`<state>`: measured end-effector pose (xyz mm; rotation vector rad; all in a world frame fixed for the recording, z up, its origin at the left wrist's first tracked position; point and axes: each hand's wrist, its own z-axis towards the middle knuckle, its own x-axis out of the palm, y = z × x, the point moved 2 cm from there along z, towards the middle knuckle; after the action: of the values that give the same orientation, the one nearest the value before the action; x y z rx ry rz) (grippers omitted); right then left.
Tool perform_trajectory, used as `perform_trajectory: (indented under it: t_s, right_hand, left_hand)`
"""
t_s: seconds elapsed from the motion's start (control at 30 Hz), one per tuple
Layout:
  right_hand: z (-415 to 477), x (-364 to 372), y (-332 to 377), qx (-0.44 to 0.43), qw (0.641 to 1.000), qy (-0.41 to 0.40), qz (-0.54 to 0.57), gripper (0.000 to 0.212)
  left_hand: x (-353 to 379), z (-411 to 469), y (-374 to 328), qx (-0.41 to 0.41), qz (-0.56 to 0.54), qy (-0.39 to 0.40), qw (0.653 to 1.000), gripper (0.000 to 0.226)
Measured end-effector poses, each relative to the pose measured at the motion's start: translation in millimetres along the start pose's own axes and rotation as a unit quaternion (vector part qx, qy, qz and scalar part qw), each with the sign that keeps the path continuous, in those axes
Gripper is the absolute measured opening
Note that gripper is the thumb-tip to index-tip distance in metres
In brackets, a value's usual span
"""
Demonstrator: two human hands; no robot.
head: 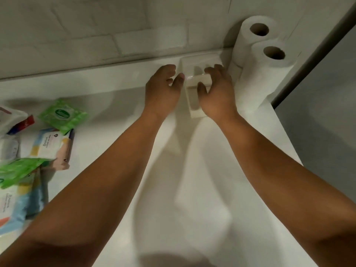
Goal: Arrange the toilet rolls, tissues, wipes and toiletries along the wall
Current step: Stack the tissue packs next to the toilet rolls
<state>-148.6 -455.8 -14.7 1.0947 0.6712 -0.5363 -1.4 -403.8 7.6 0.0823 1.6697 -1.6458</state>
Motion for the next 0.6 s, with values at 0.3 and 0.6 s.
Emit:
perform_trajectory:
  t_s: [0.3,0.6]
  right_hand:
    - [-107,2,88,-0.064,0.986,0.033,0.148,0.036]
    - [-222,42,195,-0.094,0.965,0.136,0.202,0.029]
  left_hand:
    - [-105,-101,35,0.006,-0.051,-0.05,0.997,0.019]
    - [-223,-211,88,0.003,0.006,-0.055,0.998,0.021]
